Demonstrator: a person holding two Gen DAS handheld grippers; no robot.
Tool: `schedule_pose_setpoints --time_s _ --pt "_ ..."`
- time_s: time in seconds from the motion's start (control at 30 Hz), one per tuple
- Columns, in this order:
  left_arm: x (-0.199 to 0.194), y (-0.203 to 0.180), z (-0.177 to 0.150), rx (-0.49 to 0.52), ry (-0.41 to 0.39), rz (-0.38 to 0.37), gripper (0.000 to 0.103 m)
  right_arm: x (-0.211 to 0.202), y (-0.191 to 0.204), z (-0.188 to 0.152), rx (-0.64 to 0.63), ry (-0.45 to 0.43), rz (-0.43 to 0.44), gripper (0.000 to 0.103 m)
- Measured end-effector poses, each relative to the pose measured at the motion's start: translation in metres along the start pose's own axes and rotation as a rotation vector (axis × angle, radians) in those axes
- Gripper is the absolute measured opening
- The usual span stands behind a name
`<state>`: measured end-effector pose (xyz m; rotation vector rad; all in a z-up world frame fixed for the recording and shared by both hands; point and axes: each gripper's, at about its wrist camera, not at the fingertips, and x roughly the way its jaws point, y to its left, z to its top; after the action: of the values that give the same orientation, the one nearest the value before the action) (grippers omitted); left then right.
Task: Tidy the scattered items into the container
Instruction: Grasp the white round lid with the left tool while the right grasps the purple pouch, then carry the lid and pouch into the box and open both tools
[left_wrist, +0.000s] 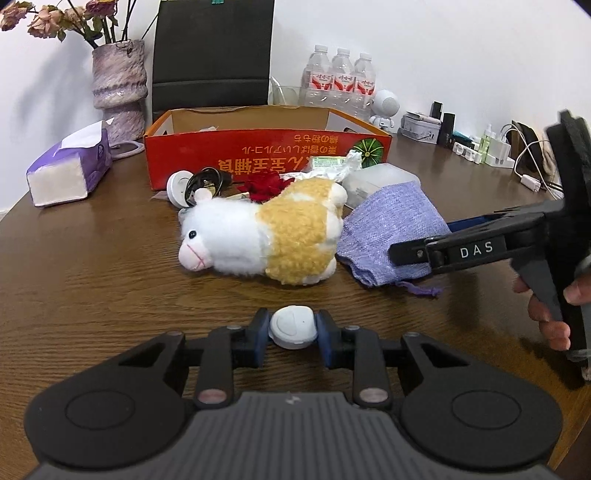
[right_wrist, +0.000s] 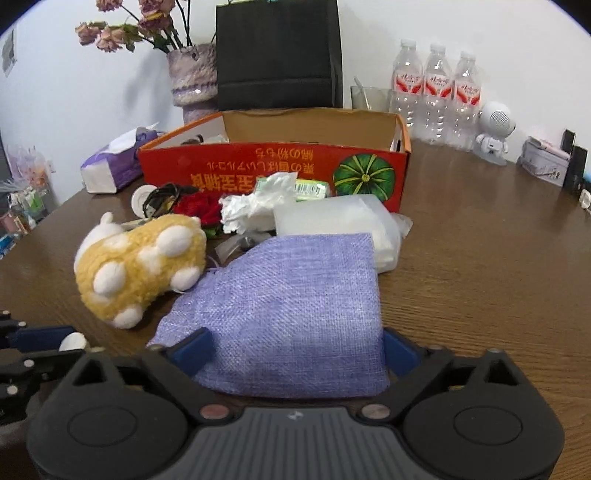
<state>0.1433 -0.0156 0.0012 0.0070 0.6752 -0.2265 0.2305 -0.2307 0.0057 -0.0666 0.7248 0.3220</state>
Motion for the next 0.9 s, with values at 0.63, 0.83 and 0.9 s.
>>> schedule_pose_setpoints --time_s 0.63,0.83,0.9 --pt "-0.027 0.003 0.008 -0.013 -0.087 -0.012 0.028 -0.071 0.021 0.002 -0.049 -0.188 0.053 0.004" --pt "-0.044 0.007 0.035 -0.012 -0.158 -0.029 0.028 -0.091 0.026 0.029 -0.062 -0.272 0.032 0.004" --pt "-0.047 0.01 0.049 -0.012 -0.186 -0.032 0.028 -0.096 0.026 0.041 -0.069 -0.303 0.022 0.004"
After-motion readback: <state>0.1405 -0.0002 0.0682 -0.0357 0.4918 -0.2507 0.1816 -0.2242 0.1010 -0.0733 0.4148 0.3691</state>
